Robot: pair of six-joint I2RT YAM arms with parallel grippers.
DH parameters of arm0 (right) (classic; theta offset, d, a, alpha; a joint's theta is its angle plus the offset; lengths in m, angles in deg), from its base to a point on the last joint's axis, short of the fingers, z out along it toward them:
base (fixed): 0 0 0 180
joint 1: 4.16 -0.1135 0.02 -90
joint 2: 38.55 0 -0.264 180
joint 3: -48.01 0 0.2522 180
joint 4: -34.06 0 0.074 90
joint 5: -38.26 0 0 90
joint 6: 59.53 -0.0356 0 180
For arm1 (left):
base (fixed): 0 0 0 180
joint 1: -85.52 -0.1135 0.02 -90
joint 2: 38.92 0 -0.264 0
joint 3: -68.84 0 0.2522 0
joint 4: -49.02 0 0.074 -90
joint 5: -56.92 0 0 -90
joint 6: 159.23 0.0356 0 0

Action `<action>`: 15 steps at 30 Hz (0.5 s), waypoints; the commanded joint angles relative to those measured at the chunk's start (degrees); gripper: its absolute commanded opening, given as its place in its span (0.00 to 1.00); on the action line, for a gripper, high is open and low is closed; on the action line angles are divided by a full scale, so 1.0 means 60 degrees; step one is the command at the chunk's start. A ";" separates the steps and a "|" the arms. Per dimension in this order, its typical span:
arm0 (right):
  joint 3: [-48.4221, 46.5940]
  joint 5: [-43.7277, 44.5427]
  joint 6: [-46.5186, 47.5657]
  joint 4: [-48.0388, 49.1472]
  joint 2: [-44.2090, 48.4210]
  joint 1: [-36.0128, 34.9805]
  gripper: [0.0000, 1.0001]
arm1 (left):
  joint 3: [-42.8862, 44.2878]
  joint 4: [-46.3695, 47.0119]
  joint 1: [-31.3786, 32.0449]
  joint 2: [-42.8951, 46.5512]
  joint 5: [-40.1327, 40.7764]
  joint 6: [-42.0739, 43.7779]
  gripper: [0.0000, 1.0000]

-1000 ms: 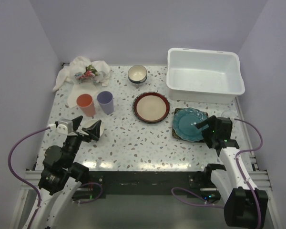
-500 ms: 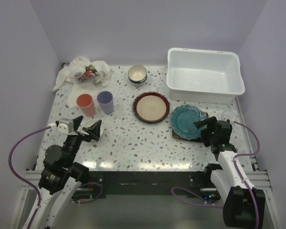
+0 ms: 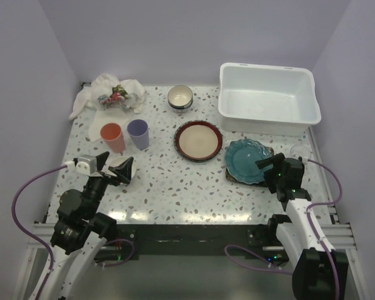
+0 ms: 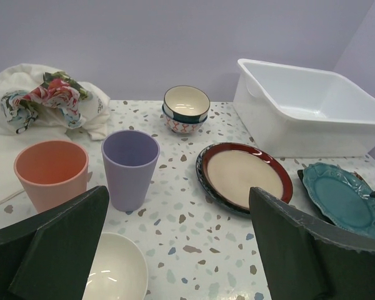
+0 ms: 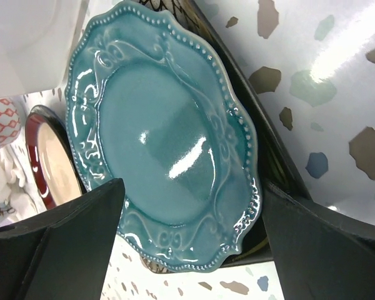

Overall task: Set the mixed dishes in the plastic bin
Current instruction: Adjust the plate on the plate.

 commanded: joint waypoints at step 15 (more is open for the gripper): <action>0.1212 -0.0304 0.0543 0.0897 -0.0610 0.0015 0.54 | 0.0007 0.0013 0.0063 -0.0275 0.0027 -0.0180 0.98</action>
